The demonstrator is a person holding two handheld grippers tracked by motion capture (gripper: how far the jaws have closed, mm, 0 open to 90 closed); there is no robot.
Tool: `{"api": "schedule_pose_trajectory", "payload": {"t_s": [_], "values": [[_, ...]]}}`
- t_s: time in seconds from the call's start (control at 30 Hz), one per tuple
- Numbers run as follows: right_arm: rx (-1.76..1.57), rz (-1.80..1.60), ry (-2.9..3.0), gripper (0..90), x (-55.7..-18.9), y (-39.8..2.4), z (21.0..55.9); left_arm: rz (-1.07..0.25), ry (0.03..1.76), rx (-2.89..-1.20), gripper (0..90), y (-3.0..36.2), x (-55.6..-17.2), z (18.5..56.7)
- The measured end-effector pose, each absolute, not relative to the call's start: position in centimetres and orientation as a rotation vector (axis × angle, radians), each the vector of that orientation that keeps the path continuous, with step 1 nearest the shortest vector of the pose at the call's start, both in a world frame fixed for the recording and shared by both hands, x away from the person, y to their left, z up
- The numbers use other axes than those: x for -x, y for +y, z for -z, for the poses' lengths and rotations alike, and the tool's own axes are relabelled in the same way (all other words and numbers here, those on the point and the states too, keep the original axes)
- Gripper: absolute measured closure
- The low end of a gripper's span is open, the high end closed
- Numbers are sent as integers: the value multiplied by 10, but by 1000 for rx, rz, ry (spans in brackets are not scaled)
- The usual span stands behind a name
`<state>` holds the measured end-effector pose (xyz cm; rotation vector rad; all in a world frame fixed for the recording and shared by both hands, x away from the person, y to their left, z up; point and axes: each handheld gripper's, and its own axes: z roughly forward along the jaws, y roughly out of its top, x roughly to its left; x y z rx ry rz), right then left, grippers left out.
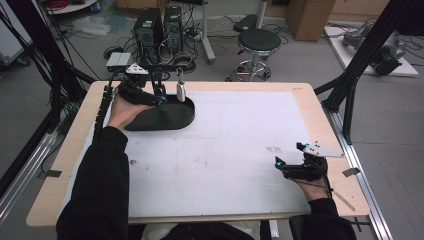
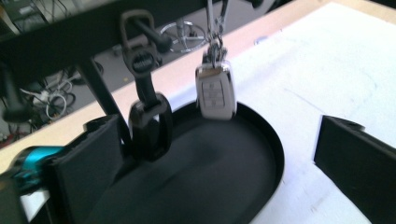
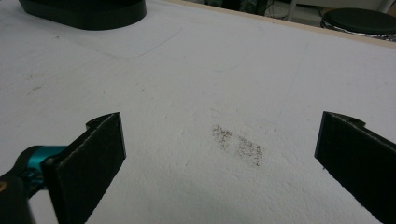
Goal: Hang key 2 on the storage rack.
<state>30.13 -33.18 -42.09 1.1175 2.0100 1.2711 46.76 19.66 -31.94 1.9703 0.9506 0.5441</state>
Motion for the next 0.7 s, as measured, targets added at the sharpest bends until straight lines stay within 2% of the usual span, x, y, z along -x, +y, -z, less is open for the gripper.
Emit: {"api": "schedule_pose_trajectory", "payload": {"t_s": [0.4,0.7], "values": [[-1110,-1268,2018,10,-302,-331,422,-474,856,-1932,17,202,-444,326],[-1119,-1262,2010,10,-300,-332,423,-467,873,-1875,17,218,-426,335]]}}
